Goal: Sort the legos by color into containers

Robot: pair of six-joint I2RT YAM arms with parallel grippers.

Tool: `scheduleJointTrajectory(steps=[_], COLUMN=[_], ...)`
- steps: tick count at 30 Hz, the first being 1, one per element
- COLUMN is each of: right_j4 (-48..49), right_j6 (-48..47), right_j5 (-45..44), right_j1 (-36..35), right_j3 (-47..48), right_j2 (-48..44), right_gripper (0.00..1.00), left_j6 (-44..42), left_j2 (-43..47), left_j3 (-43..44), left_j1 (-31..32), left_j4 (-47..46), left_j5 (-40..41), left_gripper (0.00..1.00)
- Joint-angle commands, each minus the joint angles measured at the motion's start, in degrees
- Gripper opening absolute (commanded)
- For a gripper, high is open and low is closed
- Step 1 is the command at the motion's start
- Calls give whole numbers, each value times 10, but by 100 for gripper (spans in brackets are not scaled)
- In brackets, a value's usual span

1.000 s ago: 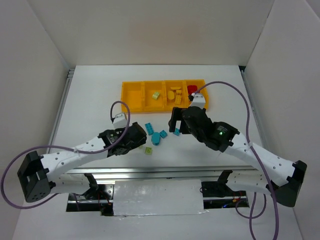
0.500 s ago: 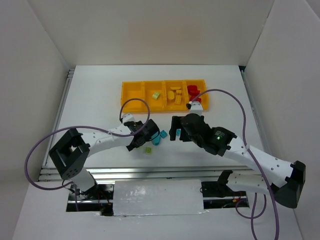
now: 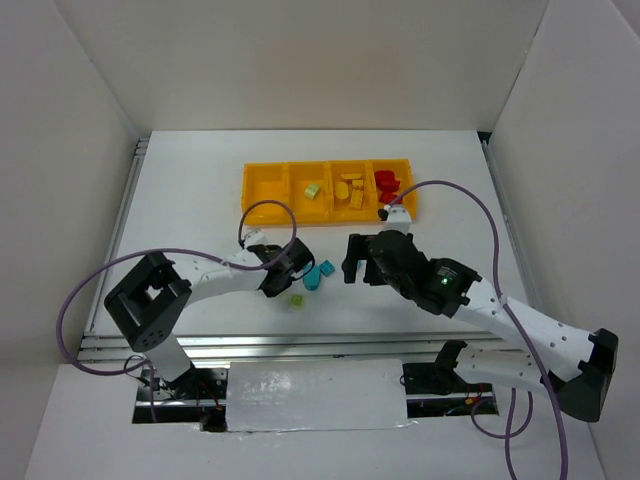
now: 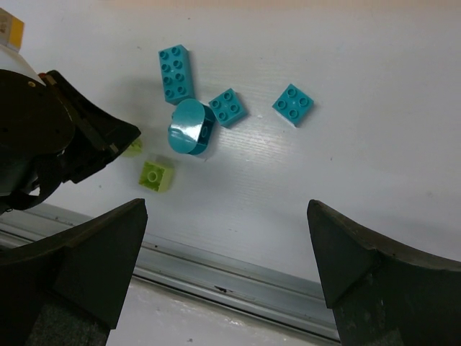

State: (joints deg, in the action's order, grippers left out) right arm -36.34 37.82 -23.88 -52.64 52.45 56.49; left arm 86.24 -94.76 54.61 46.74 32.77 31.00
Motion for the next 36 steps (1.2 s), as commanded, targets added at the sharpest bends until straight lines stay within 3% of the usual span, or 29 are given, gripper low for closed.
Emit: scheduleJointTrajectory(steps=[1, 2, 5, 7, 8, 9, 12, 14, 18, 26, 29, 30, 33, 36], right_j4=[-2, -4, -6, -1, -1, 0, 0, -1, 1, 0, -7, -7, -10, -16], right_j6=[-4, -3, -3, -5, -5, -5, -3, -4, -6, -12, -13, -14, -21, -23], right_j5=[-21, -23, -31, -34, -34, -33, -35, -33, -26, -5, 0, 1, 3, 0], right_j1=[-4, -5, -4, -4, -4, -2, 1, 3, 3, 6, 7, 7, 7, 6], right_j3=[-4, -5, -11, -16, -17, -18, -17, -17, -22, -29, -27, -27, -25, -23], right_j2=[-26, -30, -41, -48, -50, -49, -47, -46, -49, -68, -73, -76, -79, -81], right_gripper=[100, 100, 100, 100, 100, 100, 100, 100, 100, 100, 100, 100, 100, 100], left_j6=[-1, 1, -16, -135, -184, -286, -426, -478, -551, -579, -577, -578, -582, -577], left_j2=[10, 21, 89, 137, 148, 157, 151, 115, 28, -159, -204, -211, -205, -171], left_j3=[-9, -10, 8, 29, 34, 40, 81, 112, 223, 369, 420, 432, 437, 423], left_j1=[-5, -5, -2, -2, -3, -6, -36, -59, -89, -158, -171, -174, -176, -176], left_j4=[5, 15, 49, 12, -51, -86, -182, -205, -222, -236, -214, -214, -218, -218], left_j5=[-2, 2, 49, 79, 83, 81, 27, -17, -30, -131, -127, -137, -143, -133], left_gripper=[6, 0, 0, 0, 0, 0, 1, 0, 2, 6, 23, 46, 92, 99])
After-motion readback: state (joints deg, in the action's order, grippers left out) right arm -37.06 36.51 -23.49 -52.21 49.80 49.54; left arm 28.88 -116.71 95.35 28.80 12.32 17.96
